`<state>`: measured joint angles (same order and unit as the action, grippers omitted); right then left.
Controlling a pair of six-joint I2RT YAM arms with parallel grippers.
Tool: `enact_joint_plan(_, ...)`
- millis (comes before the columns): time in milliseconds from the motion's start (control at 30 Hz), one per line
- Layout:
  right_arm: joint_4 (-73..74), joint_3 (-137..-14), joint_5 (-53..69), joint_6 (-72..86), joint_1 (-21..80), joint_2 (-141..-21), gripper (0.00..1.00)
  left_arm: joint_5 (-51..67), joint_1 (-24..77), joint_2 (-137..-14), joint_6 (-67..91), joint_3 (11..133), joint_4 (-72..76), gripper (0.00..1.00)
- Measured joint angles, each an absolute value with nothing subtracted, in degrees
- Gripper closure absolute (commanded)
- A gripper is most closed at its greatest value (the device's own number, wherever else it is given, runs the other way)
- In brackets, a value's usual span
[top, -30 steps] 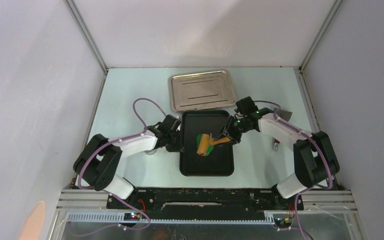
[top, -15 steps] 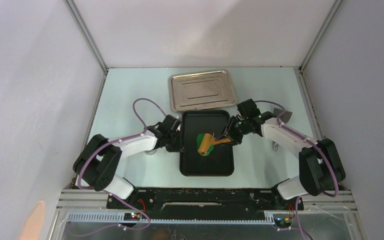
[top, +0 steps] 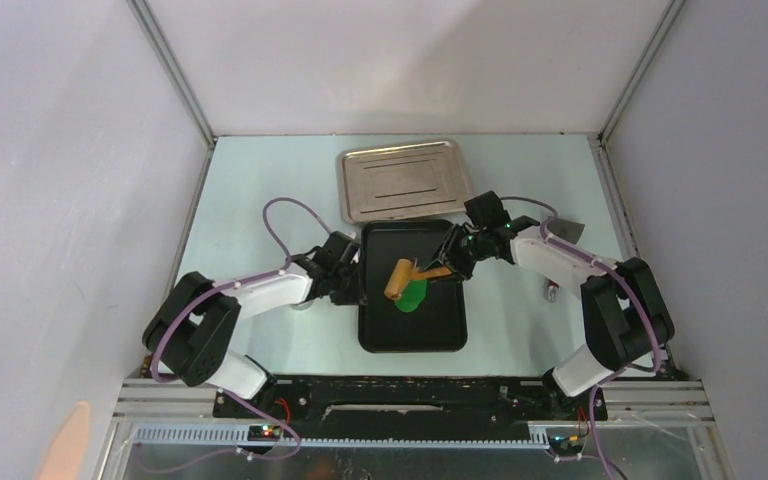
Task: Roll out the dumpling wrappers from the dough
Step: Flatten out the dough on the work surface.
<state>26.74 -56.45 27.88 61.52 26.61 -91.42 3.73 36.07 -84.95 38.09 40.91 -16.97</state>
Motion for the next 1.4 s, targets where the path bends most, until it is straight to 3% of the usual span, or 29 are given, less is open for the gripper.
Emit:
enact_joint_plan(333,27.6,-48.1,25.1,59.4,21.5,-81.1,1.0,4.1,36.1,-84.2,38.6,40.2,-17.0,1.0)
enact_joint_plan(733,21.7,-58.7,22.2,62.8,26.5,-94.8,1.0,4.0,36.1,-82.5,39.7,38.4,-16.4,1.0)
enact_joint_plan(1133,27.8,-49.7,11.6,61.4,27.8,-80.0,1.0,4.2,36.1,-82.0,39.5,38.5,-18.5,1.0)
enact_joint_plan(1400,23.9,-54.2,17.7,60.9,27.9,-88.5,1.0,4.4,36.1,-81.7,39.4,38.5,-19.7,1.0)
